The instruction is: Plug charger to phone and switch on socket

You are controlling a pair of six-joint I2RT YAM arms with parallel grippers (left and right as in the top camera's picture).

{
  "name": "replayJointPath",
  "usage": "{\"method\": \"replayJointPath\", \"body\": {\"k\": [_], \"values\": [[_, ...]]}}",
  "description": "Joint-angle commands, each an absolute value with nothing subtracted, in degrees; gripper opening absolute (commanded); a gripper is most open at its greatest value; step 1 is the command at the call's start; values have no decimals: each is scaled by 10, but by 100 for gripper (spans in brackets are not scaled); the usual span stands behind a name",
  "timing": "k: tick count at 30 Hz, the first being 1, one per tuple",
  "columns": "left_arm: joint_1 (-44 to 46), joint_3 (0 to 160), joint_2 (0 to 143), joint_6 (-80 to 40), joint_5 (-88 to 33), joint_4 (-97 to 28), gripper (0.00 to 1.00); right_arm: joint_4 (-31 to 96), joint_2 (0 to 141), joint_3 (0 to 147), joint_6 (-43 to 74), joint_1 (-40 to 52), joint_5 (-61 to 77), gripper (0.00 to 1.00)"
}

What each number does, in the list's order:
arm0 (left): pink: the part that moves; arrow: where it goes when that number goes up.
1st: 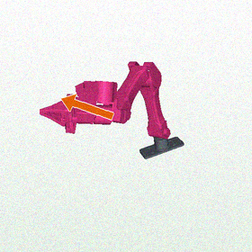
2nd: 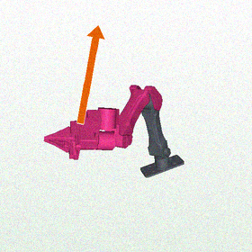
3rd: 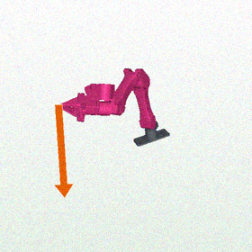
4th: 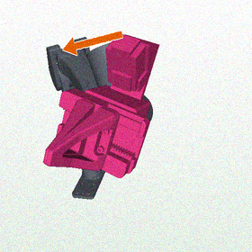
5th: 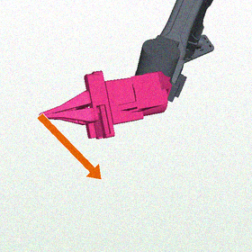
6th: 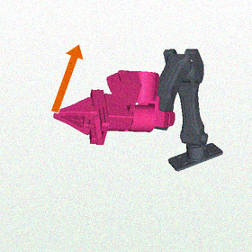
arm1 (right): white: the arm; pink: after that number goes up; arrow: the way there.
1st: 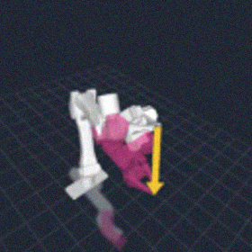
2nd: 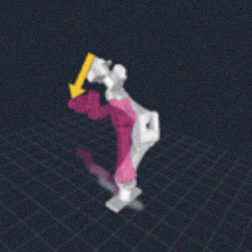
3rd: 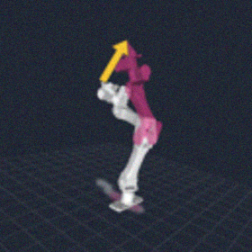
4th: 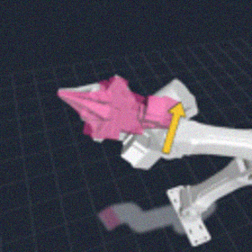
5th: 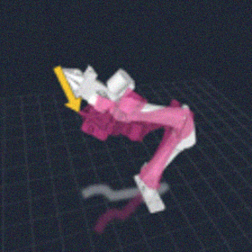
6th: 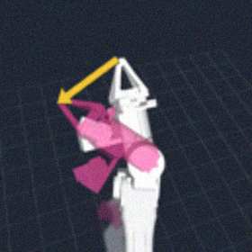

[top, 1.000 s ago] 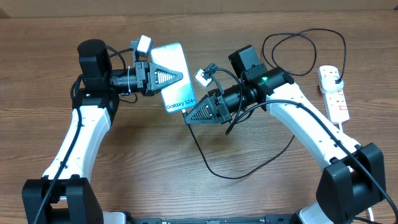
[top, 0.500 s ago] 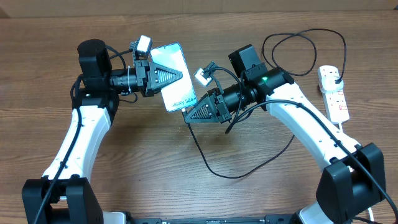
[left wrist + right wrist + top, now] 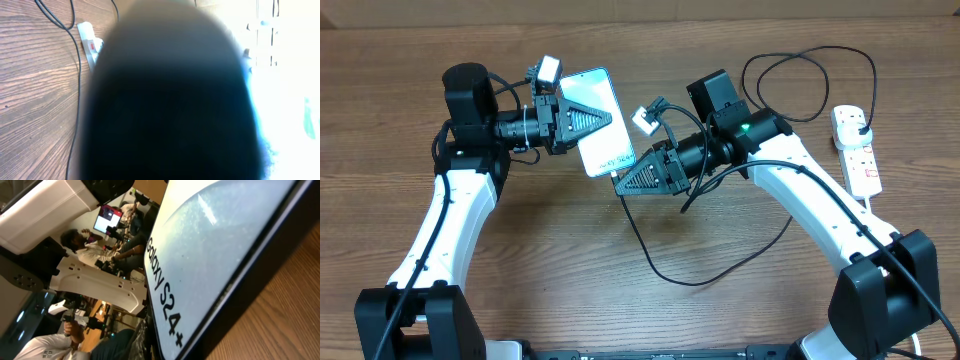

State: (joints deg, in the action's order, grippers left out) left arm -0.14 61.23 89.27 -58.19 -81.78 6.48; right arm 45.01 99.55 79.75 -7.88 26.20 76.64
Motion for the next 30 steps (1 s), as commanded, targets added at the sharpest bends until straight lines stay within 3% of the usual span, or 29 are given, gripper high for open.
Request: {"method": "replayJointPath", "body": {"k": [1, 30], "values": [[8, 621, 881, -579, -857, 64, 4, 430, 995, 803, -55, 256, 781, 4], [8, 621, 881, -507, -869, 65, 4, 425, 995, 803, 22, 255, 732, 4]]}}
